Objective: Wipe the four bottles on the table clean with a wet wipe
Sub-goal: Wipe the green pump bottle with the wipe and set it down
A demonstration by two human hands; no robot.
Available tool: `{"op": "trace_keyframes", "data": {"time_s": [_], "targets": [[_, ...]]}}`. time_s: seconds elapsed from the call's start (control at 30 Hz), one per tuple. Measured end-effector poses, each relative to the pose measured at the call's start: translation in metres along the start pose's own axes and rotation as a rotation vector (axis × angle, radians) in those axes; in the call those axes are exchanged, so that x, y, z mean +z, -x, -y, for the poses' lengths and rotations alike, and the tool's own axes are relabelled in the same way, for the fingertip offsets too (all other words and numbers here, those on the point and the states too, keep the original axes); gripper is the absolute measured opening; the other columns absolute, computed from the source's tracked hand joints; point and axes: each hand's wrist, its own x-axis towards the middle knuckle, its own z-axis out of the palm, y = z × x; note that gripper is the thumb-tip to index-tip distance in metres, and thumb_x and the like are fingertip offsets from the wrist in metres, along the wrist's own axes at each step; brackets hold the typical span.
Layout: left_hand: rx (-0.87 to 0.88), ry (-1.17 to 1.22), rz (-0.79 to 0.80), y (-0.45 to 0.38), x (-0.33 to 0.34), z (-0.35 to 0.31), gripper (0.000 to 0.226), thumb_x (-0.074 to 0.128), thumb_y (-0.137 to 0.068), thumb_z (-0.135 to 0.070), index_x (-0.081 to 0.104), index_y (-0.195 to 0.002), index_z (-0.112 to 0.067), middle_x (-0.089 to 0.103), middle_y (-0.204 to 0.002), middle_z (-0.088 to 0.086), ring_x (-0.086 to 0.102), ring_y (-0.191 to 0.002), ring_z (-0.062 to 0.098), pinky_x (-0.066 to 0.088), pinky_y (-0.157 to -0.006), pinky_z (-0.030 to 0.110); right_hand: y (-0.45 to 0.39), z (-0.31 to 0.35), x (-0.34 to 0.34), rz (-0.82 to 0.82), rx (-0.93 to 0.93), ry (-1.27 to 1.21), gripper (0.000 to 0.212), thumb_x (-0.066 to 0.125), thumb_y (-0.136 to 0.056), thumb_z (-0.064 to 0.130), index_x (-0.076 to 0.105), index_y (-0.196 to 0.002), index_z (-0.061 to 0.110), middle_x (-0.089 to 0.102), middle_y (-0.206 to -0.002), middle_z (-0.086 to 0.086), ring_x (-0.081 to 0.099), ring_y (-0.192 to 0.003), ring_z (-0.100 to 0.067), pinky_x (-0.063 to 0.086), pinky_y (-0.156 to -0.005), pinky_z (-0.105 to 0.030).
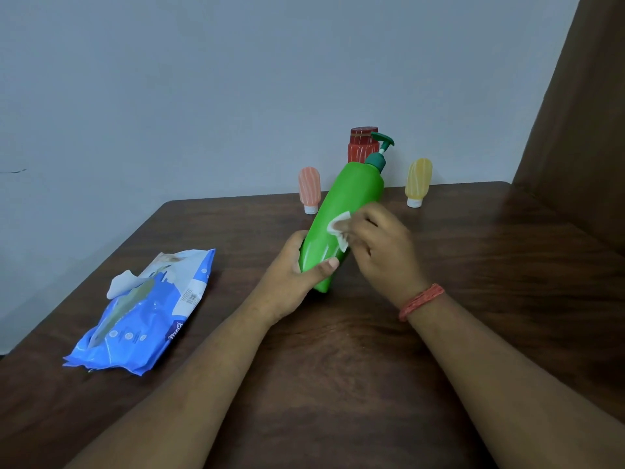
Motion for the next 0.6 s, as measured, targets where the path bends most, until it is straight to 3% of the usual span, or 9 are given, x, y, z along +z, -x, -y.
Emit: {"op": "trace_keyframes", "data": {"time_s": [0.07, 0.17, 0.27, 0.37, 0.47, 0.6], "targets": [[-0.017, 0.095, -0.019, 0.001, 0.003, -0.003, 0.048, 0.075, -0.083, -0.042, 0.053, -0.123, -0.029, 0.069, -0.11, -0.007, 0.067, -0.097, 0.005, 0.054, -0.078, 0.022, -0.002, 0.001, 0.0, -0.104, 0.072, -0.025, 0.025, 0.061, -0.087, -0.007, 0.075, -0.103, 0.006, 0.057, -0.089, -0.006, 0.056, -0.083, -0.019, 0.051, -0.073, -0.036], [-0.058, 0.336, -0.034, 0.002, 0.007, -0.006, 0.042, 0.075, -0.086, -0.038, 0.056, -0.121, -0.024, 0.071, -0.109, -0.001, 0.069, -0.099, 0.021, 0.059, -0.079, 0.038, -0.003, 0.008, -0.001, -0.101, 0.022, -0.051, 0.025, 0.062, -0.087, -0.007, 0.075, -0.104, 0.005, 0.055, -0.088, -0.006, 0.055, -0.083, -0.019, 0.049, -0.072, -0.034], [-0.13, 0.612, 0.004, 0.002, 0.01, -0.012, 0.046, 0.057, -0.089, -0.045, 0.053, -0.124, -0.016, 0.071, -0.11, 0.01, 0.07, -0.091, 0.032, 0.06, -0.073, 0.044, -0.005, 0.006, -0.001, -0.096, 0.034, -0.025, 0.025, 0.062, -0.088, -0.005, 0.075, -0.106, 0.007, 0.056, -0.09, -0.005, 0.056, -0.084, -0.02, 0.051, -0.072, -0.037], [-0.228, 0.791, 0.011, -0.001, 0.011, -0.013, 0.059, 0.038, -0.09, -0.063, 0.059, -0.123, -0.019, 0.071, -0.109, 0.013, 0.067, -0.085, 0.028, 0.054, -0.071, 0.039, -0.004, 0.011, 0.001, -0.051, 0.066, -0.056, 0.026, 0.061, -0.09, -0.002, 0.074, -0.11, 0.008, 0.057, -0.092, -0.004, 0.057, -0.086, -0.019, 0.051, -0.074, -0.037], [-0.257, 0.883, 0.0, -0.005, 0.006, -0.006, 0.058, 0.03, -0.1, -0.061, 0.063, -0.123, -0.02, 0.07, -0.115, 0.014, 0.066, -0.094, 0.027, 0.051, -0.079, 0.041, -0.003, 0.016, 0.002, 0.065, -0.043, -0.061, 0.026, 0.063, -0.089, -0.001, 0.074, -0.109, 0.01, 0.058, -0.09, -0.003, 0.056, -0.085, -0.018, 0.049, -0.073, -0.031], [-0.254, 0.81, 0.025, -0.006, 0.006, -0.003, 0.057, 0.04, -0.094, -0.057, 0.052, -0.132, -0.016, 0.063, -0.117, 0.015, 0.061, -0.097, 0.027, 0.05, -0.081, 0.043, -0.006, 0.006, 0.004, -0.083, 0.125, -0.027, 0.022, 0.057, -0.09, 0.004, 0.074, -0.104, 0.007, 0.059, -0.093, -0.005, 0.058, -0.086, -0.019, 0.052, -0.074, -0.037]]}}
